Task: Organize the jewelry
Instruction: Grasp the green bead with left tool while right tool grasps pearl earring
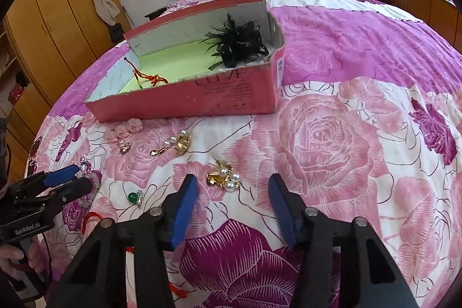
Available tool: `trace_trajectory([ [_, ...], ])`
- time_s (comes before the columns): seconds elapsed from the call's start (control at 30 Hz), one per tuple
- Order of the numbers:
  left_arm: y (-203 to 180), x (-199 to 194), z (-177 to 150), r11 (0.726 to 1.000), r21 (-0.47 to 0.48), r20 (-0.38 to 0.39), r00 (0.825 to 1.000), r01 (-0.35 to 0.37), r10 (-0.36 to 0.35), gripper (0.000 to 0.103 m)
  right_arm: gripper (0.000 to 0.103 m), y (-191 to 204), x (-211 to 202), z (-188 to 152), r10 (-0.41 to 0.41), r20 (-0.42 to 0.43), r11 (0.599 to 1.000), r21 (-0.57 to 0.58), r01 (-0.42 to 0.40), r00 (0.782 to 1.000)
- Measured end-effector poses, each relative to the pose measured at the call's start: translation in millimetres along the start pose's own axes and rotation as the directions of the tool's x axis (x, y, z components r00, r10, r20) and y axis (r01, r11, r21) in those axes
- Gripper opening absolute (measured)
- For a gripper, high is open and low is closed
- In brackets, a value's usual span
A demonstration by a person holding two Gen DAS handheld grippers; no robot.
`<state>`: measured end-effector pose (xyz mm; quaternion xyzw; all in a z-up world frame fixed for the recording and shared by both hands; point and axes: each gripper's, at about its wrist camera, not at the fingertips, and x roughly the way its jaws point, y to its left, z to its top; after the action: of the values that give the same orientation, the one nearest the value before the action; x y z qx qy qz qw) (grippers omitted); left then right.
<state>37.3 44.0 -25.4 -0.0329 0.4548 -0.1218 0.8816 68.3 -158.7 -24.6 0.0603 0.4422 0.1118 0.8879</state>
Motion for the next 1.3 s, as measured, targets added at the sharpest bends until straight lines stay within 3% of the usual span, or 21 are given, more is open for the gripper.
trace_trajectory([
  [0.1,1.2,1.6,0.3,1.0,-0.001,-0.006,1.0,0.01,-0.01,0.04,0.054,0.2,3.1,0.4,0.001,-0.007,1.0,-0.003,-0.001,1.0],
  [0.33,12.8,-9.9,5.0,0.998,-0.038,0.034,0.998,0.044,-0.043,0.039,0.05,-2.1,7.1,2.4,0.02,-0.01,1.0,0.007,-0.02,1.0],
  [0.43,19.4,-17.4,8.3,0.998,-0.05,0.065,0.997,0.041,-0.038,0.036,0.04,-4.9,9.5,3.0,0.013,-0.011,1.0,0.021,-0.013,1.0],
  [0.57,28.7,-18.4,10.0,0.998,-0.069,0.063,0.998,0.001,0.003,0.027,0.018,-8.0,12.1,3.6,-0.008,-0.013,1.0,0.03,0.008,1.0],
  [0.7,40.3,-9.9,7.0,0.994,-0.091,0.025,0.998,-0.054,0.056,0.015,0.012,-9.5,10.5,2.8,-0.003,-0.004,0.999,0.032,0.003,1.0],
  [0.93,36.5,-4.6,3.9,0.996,-0.047,0.007,0.997,-0.071,0.072,0.016,0.012,-11.2,8.4,2.3,0.006,0.001,0.999,0.039,-0.006,1.0],
  [1.3,18.5,12.8,8.5,0.993,0.061,-0.004,0.995,-0.097,0.097,0.028,0.011,-10.5,3.5,2.4,0.015,0.015,0.999,0.043,-0.016,1.0],
])
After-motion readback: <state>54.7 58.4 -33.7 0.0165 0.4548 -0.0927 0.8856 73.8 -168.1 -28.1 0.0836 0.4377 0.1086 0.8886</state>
